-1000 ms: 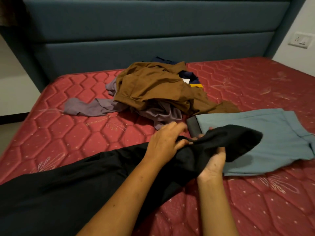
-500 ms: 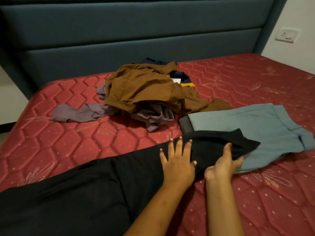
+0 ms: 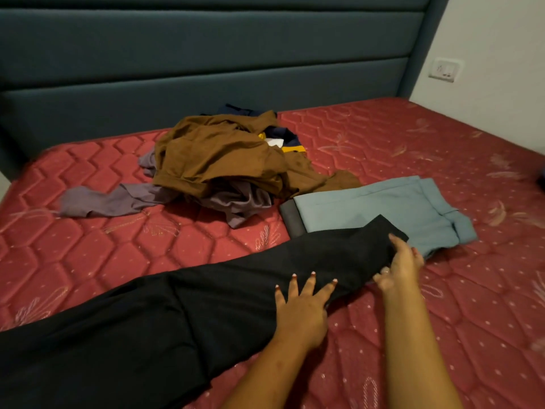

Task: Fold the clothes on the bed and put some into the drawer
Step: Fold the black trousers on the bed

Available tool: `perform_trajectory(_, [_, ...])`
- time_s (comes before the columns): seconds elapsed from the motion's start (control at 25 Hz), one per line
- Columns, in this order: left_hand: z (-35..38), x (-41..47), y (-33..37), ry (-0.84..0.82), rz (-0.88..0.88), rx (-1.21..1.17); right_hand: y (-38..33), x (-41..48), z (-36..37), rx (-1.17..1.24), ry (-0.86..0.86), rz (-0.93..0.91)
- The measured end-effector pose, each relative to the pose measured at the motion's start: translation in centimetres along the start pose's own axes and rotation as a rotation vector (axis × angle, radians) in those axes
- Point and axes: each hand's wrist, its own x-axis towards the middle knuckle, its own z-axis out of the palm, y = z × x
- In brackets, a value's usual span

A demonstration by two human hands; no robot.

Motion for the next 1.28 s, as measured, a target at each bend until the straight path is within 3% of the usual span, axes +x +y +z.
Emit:
perform_trajectory(0.2, [-1.0, 0.2, 0.2, 0.125, 0.070, -0.080, -5.7, 1.2, 2.0, -0.105, -0.342, -0.261])
perform_trajectory(0.28, [-1.6, 0.5, 0.1, 0.092, 0.104, -0.098, -5.3, 2.3, 0.7, -0.283, -0.311, -0.328])
perform_trajectory(0.4, [-1.0, 0.7, 0.1, -0.046, 0.129, -0.047, -2.2, 5.1, -3.0, -1.011, -0.130, -0.411])
perform_trajectory(0.48, [-0.1, 0.9, 0.3, -0.110, 0.122, -0.011, -1.3, 5.4, -3.6, -1.304, -0.093, -0.501])
perform_trajectory(0.6, [0.6, 1.1, 0.8, -0.163, 0.128, -0.020, -1.8, 5.0, -2.1, -1.370, -0.061, -0.529])
perform_trajectory(0.72, [0.4, 0.5, 0.9, -0.087, 0.154, -0.091, -2.1, 5.3, -0.9, -1.489, -0.085, -0.388])
perform_trajectory(0.8, [0.1, -0.8, 0.3, -0.020, 0.116, -0.158, -2.8, 4.9, -0.1, -1.478, -0.106, -0.356])
perform_trajectory(1.0, [-1.3, -6.0, -4.1, 0.246, -0.069, -0.327, -5.1, -2.2, 4.1, -1.018, -0.265, -0.420])
perform_trajectory(1.12, [-2.7, -11.0, -10.1, 0.501, -0.194, -0.420, -3.8, -10.0, 8.0, -0.868, -0.490, -0.515])
perform_trajectory(1.28, [-3.9, -21.0, -20.6, 0.848, -0.509, -0.512, 2.6, -22.5, 12.7, -0.787, -0.823, -0.579])
